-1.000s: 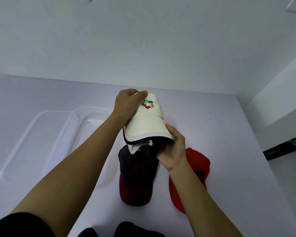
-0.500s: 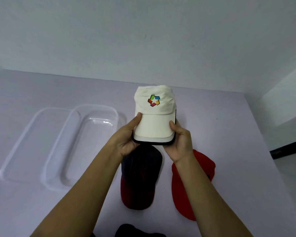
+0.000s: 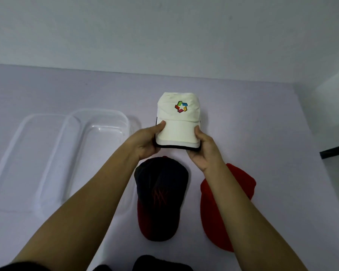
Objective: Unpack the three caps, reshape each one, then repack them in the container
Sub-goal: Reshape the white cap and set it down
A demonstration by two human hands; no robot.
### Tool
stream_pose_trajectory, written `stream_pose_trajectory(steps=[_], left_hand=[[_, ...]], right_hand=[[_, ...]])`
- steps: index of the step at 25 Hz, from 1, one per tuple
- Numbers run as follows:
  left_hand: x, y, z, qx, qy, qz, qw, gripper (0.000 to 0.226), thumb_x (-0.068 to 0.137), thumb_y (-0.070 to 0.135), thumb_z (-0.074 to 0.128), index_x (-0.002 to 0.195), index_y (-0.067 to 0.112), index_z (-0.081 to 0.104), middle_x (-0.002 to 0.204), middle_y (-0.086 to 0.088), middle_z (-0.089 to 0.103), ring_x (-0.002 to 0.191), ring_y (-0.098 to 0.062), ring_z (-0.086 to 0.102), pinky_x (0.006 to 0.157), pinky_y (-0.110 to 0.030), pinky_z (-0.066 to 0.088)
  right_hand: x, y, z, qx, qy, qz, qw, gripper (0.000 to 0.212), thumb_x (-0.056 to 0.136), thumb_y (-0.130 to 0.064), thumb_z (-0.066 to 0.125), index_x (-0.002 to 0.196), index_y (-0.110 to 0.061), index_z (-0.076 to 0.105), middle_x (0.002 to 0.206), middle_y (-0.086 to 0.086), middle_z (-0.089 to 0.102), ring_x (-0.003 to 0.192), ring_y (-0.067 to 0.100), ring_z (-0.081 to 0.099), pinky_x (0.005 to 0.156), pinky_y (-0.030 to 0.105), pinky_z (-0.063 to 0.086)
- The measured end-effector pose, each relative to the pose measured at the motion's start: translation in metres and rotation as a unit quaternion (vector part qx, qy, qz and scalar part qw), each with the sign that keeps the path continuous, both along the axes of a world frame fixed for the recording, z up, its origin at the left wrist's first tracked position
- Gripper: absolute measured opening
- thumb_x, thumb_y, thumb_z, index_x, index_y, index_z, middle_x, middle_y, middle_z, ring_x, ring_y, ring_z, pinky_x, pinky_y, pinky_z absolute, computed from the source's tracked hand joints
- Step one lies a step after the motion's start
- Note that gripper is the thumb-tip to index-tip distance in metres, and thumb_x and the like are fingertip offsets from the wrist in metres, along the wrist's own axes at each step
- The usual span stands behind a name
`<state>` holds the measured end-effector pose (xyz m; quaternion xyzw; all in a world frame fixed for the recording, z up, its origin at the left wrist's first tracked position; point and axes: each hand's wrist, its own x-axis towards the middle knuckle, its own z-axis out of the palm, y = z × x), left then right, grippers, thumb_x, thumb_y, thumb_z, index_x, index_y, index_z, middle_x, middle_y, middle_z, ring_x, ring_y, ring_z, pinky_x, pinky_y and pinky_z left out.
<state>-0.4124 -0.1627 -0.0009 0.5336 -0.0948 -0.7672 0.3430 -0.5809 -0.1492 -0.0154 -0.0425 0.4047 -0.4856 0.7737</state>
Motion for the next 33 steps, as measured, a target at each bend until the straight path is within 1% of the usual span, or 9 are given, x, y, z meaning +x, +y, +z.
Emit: stream_pose_trajectory(steps=[3,7,10,14,17,21,25,30,33], left_hand=[[-0.003,-0.024,-0.022,0.000,-0.066,-0.023,0.998,0.024,0.088,0.013,0.063,0.109,0.003,0.058,0.117,-0.014,0.062,0.093,-0.023,0.062,0.082,-0.036,0.053],[-0.008,-0.037,-0.048,-0.031,-0.135,-0.111,0.984,0.063,0.083,0.014,0.070,0.135,0.012,0.036,0.126,-0.007,0.055,0.103,-0.023,0.058,0.077,-0.034,0.051],[-0.008,-0.035,-0.056,-0.067,-0.164,-0.130,0.976,0.043,0.084,0.011,0.068,0.116,0.019,0.041,0.109,0.000,0.057,0.092,-0.015,0.059,0.066,-0.027,0.052],[-0.001,-0.034,-0.074,-0.099,-0.272,-0.146,0.946,0.064,0.078,0.025,0.075,0.131,0.014,0.039,0.125,-0.007,0.053,0.105,-0.020,0.056,0.083,-0.031,0.048],[0.000,-0.040,-0.076,-0.131,-0.445,-0.188,0.865,0.063,0.077,0.031,0.074,0.131,0.013,0.047,0.129,-0.005,0.052,0.108,-0.021,0.053,0.087,-0.031,0.044],[0.006,-0.062,-0.062,-0.261,-0.486,-0.067,0.831,0.045,0.087,0.027,0.063,0.130,0.022,0.049,0.130,0.005,0.053,0.090,-0.018,0.060,0.082,-0.026,0.047],[0.015,-0.087,-0.058,-0.274,-0.375,-0.182,0.867,0.039,0.091,0.026,0.058,0.129,0.030,0.049,0.132,0.014,0.048,0.075,-0.010,0.063,0.064,-0.015,0.045],[0.031,-0.095,-0.060,-0.304,-0.351,-0.237,0.854,0.020,0.089,0.024,0.062,0.109,0.018,0.059,0.109,0.005,0.058,0.068,-0.008,0.055,0.057,-0.014,0.043],[0.040,-0.101,-0.056,-0.318,-0.424,-0.299,0.794,0.024,0.087,0.027,0.065,0.101,0.008,0.065,0.096,0.002,0.059,0.063,-0.005,0.049,0.057,-0.014,0.038]], right_hand=[[-0.010,-0.025,-0.026,0.052,0.051,0.024,0.997,0.027,0.092,-0.012,0.054,0.117,-0.003,0.055,0.097,0.012,0.073,0.086,0.023,0.071,0.061,0.031,0.059],[-0.027,-0.047,-0.062,0.092,0.148,0.083,0.981,0.043,0.090,-0.014,0.057,0.131,-0.002,0.048,0.130,0.017,0.057,0.114,0.030,0.058,0.078,0.039,0.055],[-0.030,-0.051,-0.076,0.064,0.246,0.152,0.955,0.042,0.093,-0.017,0.056,0.131,-0.004,0.047,0.131,0.014,0.056,0.115,0.029,0.057,0.082,0.044,0.054],[-0.028,-0.058,-0.080,0.028,0.493,0.255,0.831,0.056,0.086,-0.039,0.062,0.133,-0.011,0.046,0.139,0.009,0.041,0.113,0.026,0.053,0.078,0.042,0.058],[-0.035,-0.066,-0.074,-0.007,0.594,0.357,0.721,0.068,0.081,-0.048,0.064,0.137,-0.016,0.041,0.141,0.011,0.034,0.119,0.028,0.049,0.092,0.039,0.051],[-0.046,-0.087,-0.064,-0.139,0.601,0.236,0.751,0.057,0.087,-0.034,0.062,0.138,-0.023,0.038,0.137,0.004,0.045,0.122,0.023,0.050,0.090,0.031,0.045],[-0.033,-0.099,-0.063,-0.246,0.555,0.206,0.767,0.033,0.095,-0.033,0.050,0.126,-0.025,0.050,0.123,-0.010,0.050,0.113,0.021,0.057,0.087,0.036,0.053],[-0.018,-0.102,-0.065,-0.226,0.513,0.203,0.803,0.012,0.094,-0.025,0.053,0.103,-0.019,0.055,0.111,0.002,0.062,0.098,0.022,0.064,0.079,0.031,0.053],[-0.023,-0.104,-0.059,-0.268,0.560,0.260,0.740,0.015,0.094,-0.026,0.053,0.101,-0.014,0.054,0.097,0.000,0.061,0.080,0.013,0.059,0.068,0.017,0.044]])
